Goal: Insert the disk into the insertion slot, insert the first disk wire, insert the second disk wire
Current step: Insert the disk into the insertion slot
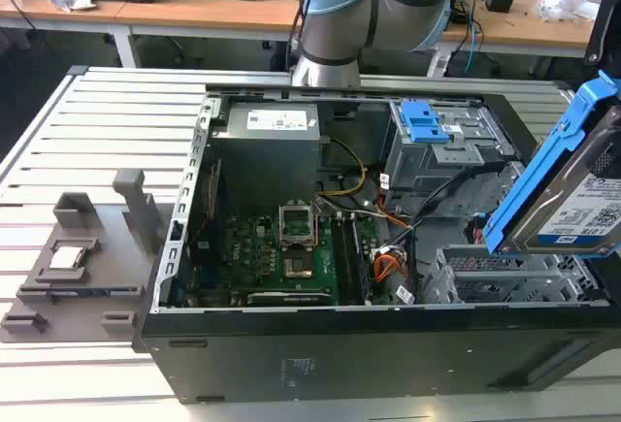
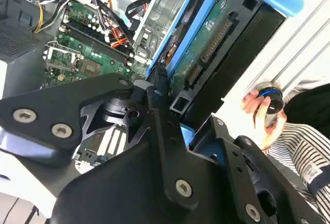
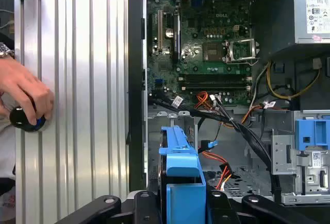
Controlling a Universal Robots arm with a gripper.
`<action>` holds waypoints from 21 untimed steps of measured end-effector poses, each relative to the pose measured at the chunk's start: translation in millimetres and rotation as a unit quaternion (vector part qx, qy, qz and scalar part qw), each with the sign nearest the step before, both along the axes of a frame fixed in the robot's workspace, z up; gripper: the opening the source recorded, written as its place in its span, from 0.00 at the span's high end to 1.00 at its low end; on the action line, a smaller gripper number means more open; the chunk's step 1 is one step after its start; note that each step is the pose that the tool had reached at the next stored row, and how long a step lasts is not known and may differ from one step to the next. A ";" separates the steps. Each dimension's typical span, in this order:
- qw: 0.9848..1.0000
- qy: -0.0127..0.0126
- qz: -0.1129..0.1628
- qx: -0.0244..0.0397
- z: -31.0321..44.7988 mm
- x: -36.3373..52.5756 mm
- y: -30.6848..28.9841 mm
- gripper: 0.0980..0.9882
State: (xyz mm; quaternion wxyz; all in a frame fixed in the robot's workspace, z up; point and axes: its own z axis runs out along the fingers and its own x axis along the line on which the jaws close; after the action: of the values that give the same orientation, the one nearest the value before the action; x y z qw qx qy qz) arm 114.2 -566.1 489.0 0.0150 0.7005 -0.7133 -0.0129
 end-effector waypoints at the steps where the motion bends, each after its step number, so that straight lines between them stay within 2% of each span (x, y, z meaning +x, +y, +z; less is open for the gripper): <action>1: 1.000 0.000 0.000 0.000 0.0 0.0 0.0 0.70; 4: 1.000 0.000 0.000 0.000 -5.5 -0.4 0.0 0.70; 21: 1.000 0.000 0.000 0.000 -14.4 -0.4 0.0 0.70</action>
State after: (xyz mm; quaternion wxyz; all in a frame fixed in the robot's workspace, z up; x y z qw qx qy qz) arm 113.8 -566.1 474.6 0.0150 0.7005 -0.7134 -0.0128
